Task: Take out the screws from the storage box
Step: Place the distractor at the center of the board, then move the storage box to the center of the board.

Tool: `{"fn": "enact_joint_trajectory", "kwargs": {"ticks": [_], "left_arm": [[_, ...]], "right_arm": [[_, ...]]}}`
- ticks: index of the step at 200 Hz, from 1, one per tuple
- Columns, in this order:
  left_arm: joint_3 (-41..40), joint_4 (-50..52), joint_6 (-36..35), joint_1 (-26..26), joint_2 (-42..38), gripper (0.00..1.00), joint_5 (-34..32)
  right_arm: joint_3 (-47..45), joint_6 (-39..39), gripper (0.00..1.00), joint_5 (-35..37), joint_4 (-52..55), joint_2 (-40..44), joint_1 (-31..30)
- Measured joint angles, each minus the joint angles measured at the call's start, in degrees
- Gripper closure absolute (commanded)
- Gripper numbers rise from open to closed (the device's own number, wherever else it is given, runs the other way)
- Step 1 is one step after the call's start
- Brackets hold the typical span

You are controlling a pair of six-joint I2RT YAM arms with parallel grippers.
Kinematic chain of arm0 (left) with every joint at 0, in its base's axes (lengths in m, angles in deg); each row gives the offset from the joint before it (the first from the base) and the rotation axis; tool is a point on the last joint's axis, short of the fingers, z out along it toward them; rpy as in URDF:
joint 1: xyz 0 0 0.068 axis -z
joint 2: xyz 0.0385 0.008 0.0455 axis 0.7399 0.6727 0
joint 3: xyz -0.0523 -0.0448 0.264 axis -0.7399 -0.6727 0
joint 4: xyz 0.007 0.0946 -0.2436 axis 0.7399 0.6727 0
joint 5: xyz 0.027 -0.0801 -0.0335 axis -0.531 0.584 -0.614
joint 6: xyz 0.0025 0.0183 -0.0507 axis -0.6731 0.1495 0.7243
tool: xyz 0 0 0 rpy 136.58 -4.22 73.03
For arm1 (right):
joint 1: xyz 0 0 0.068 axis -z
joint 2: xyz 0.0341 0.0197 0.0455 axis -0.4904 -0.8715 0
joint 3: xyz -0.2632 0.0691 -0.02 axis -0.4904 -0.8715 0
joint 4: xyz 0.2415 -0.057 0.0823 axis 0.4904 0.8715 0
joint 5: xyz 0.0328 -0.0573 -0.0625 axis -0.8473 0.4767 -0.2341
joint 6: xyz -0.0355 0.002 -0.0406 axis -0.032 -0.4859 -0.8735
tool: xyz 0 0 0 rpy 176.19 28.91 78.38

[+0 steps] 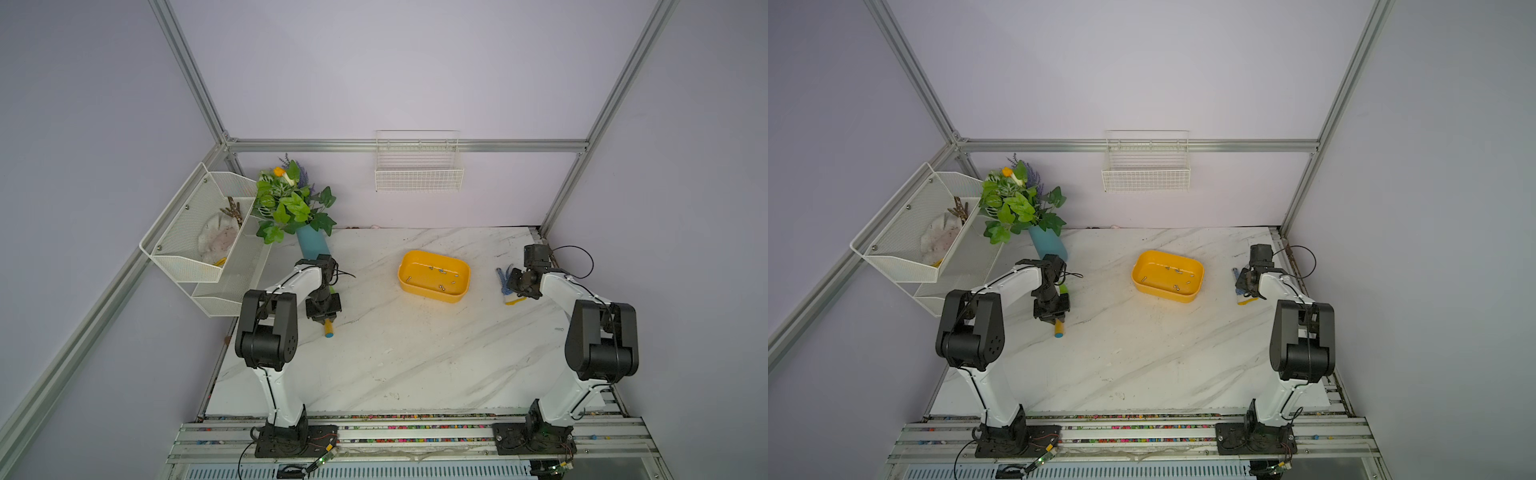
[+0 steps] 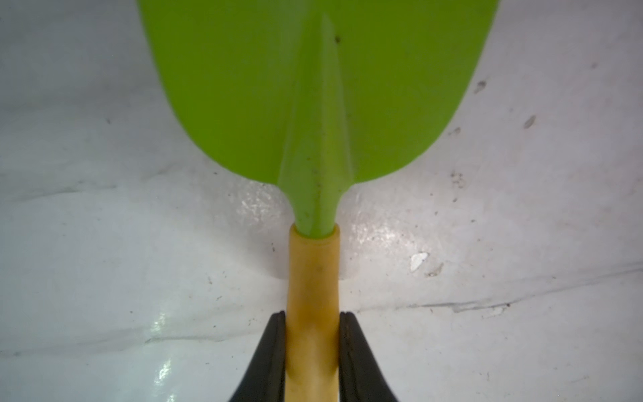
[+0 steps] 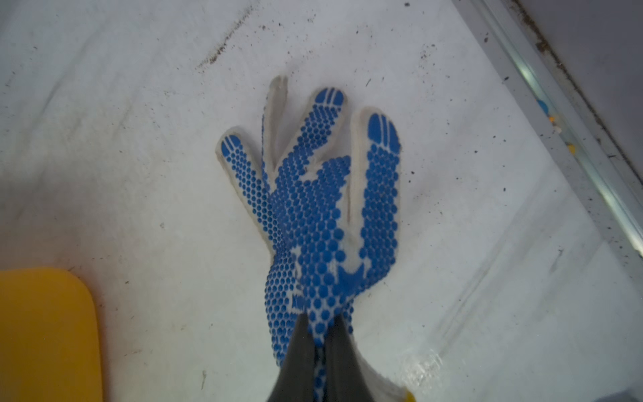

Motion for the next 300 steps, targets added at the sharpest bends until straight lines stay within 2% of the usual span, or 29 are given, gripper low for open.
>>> {"fn": "enact_joint_trajectory", "kwargs": {"ticks": [19, 24, 30, 36, 65, 77, 94, 125, 140, 151, 195, 225, 259, 275, 300], "left_arm": [[1.22, 0.50, -0.92, 0.07, 0.00, 0.82, -1.09], [1.27, 0.59, -1.16, 0.04, 0.00, 0.82, -1.40], [1.27, 0.81, -1.51, -0.07, 0.00, 0.82, -1.66], [1.27, 1.16, -1.77, -0.22, 0.02, 0.82, -1.77], [1.27, 1.49, -2.69, -0.94, 0.02, 0.81, -2.32], [1.27, 1.51, -3.10, -1.09, 0.02, 0.76, -2.51], [1.27, 1.53, -3.45, -1.14, 0.02, 0.75, -2.78], [1.27, 1.51, -3.74, -1.14, 0.00, 0.72, -3.67], [1.27, 1.55, -4.09, -1.16, 0.00, 0.66, -4.09], [1.27, 1.53, -4.20, -1.16, 0.00, 0.66, -4.42], [1.27, 1.51, -4.24, -1.16, -0.02, 0.62, -4.66], [1.25, 1.55, -3.78, -1.14, -1.99, 0.57, -4.28], [1.25, 1.84, -2.75, -0.42, -8.44, 0.53, -3.32], [1.25, 1.90, -2.08, 0.31, -11.04, 0.53, -2.19], [1.09, 1.77, -1.16, 1.42, -13.68, 0.53, -0.52]], "right_arm": [[1.97, -1.03, 0.94, 0.31, 0.15, -1.18, 0.07], [2.23, -1.27, 0.88, 0.35, 0.15, -1.22, 0.17], [2.60, -1.60, 0.75, 0.35, 0.24, -1.22, 0.26], [2.97, -1.66, 0.70, 0.35, 0.33, -1.22, 0.39], [3.80, -2.56, 0.64, 0.26, 0.61, -0.90, 1.09], [3.80, -2.56, 0.64, -0.07, 0.68, -0.50, 1.18], [3.80, -2.99, 0.61, -1.46, 0.87, 0.33, 1.22], [3.65, -3.19, 0.55, -7.50, 0.85, 4.63, -0.33], [3.65, -3.04, 0.51, -10.71, 0.83, 6.97, -2.80], [3.65, -3.13, 0.50, -12.63, 0.81, 7.80, -5.14], [3.61, -2.45, 0.49, -18.36, 1.20, 5.73, -14.05], [4.37, -1.55, 0.50, -18.80, 1.90, 2.89, -14.12], [5.42, -1.03, 0.52, -17.07, 3.02, -1.14, -13.97], [5.42, -1.11, 0.55, -16.61, 3.37, -2.51, -13.97], [6.38, -1.66, 0.67, -16.61, 3.91, -4.85, -13.97]]}}
